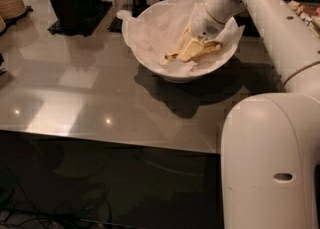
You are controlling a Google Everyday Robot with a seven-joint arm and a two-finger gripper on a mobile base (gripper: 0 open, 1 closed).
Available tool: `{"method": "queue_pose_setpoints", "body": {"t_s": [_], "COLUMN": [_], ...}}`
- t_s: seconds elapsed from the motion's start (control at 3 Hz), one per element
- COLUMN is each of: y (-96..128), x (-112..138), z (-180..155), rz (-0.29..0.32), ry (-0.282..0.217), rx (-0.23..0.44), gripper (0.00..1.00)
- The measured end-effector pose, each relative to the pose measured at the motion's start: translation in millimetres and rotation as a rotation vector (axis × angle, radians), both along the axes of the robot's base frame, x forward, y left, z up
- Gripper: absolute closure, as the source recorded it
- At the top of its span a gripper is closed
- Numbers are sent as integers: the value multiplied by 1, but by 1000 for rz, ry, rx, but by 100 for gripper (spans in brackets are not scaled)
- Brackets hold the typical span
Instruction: Pick banana from white bowl
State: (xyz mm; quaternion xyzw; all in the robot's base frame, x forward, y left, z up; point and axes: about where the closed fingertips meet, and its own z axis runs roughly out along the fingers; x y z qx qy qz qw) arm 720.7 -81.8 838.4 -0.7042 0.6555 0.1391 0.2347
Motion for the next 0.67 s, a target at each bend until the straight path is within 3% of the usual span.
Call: {"method": "queue_pose_setpoints", "body": {"t_s": [0.33,0.67], "y": [-4,-13], "x": [-4,-13], "z": [17,53], "rz": [-7,-14], "ry": [-31,-114], "rx": [-12,-17], "gripper": [100,100]}}
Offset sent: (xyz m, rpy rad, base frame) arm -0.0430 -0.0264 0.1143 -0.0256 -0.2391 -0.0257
